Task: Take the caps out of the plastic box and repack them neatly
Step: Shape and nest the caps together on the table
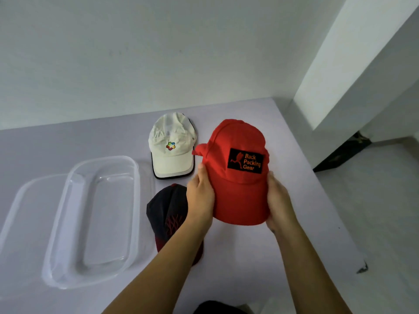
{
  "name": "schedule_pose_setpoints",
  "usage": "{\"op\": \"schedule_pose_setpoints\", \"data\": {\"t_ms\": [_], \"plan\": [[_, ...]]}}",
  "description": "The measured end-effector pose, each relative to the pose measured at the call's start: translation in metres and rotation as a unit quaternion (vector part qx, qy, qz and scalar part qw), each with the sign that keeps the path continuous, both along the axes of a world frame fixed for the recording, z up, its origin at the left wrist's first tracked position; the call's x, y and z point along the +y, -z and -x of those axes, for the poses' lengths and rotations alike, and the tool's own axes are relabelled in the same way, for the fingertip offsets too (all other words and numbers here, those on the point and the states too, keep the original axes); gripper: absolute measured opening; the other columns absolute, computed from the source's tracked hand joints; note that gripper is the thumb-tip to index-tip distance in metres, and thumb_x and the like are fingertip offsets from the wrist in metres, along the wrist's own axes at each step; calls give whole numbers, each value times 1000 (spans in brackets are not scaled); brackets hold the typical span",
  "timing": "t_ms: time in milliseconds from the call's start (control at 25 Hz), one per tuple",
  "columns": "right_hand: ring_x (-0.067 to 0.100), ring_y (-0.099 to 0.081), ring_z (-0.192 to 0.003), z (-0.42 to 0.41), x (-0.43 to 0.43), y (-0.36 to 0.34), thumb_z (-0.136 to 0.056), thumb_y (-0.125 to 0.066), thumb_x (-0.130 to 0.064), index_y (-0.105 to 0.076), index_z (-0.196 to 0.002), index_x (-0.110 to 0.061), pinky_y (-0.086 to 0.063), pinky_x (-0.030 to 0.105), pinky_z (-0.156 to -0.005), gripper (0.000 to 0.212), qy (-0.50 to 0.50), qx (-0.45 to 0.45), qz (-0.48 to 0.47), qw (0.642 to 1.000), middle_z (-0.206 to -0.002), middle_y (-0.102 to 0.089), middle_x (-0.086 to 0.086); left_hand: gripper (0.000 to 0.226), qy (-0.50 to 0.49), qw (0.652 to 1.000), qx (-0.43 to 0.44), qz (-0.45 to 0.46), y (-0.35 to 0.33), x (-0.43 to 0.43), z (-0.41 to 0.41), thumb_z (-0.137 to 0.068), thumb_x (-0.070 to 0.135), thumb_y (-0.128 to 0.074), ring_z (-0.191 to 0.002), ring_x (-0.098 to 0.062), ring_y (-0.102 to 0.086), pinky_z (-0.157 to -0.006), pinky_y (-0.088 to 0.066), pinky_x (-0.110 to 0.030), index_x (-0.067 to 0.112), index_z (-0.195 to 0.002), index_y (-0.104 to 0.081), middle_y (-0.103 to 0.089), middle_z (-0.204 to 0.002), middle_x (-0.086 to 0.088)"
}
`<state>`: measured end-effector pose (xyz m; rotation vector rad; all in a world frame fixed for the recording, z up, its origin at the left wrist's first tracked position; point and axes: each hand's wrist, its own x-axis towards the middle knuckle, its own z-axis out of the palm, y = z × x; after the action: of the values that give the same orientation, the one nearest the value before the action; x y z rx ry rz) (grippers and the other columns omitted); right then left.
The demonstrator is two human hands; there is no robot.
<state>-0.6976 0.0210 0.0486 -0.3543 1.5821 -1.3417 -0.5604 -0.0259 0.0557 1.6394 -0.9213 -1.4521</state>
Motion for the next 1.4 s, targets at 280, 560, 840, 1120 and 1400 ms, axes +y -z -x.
{"op": "schedule_pose_setpoints", "data": {"t_ms": [280,560,840,1120,1400], "plan": [[10,-64,-79,-21,-10,-29,-99,-30,-43,-64,-83,-29,-50,26,-64,40,-9,41,7,999,-82,-68,-3,41,-22,995,67,-64,-6,-11,-16,-92,48,-37,-96,-22,-63,-93,-50,-43,23,-77,-67,-70,-98,-6],[29,-66,-101,-48,-19,-24,-97,-32,-50,-69,-99,-17,-49,49,-95,50,-40,-130,-29,990,-104,-72,13,35,-59,956,242,-153,-13,-3,-13,-88,43,-57,-95,-32,-68,-92,-52,-50,13,-96,-72,-74,-96,-14],[26,-68,-95,-25,-28,-27,-92,-39,-53,-69,-106,-20,-52,45,-90,46,-67,-63,-68,993,-101,-74,8,34,-4,980,159,-121,-14,-20,-17,-86,46,-51,-96,-27,-68,-94,-52,-46,19,-84,-72,-75,-93,-8],[27,-70,-83,-35,-24,-24,-91,-46,-48,-71,-89,-17,-54,42,-81,39,-69,-155,-64,983,-82,-76,9,34,-9,962,237,-137,-10,-11,-14,-89,42,-55,-101,-31,-67,-96,-50,-50,14,-94,-73,-74,-97,-12],[18,-61,-86,-22,-13,-30,-99,-27,-45,-62,-115,-14,-47,32,-83,50,-14,40,-65,997,-111,-66,9,45,7,988,111,-110,0,-7,-24,-93,49,-38,-95,-25,-65,-93,-51,-43,15,-98,-67,-70,-96,-7]]}}
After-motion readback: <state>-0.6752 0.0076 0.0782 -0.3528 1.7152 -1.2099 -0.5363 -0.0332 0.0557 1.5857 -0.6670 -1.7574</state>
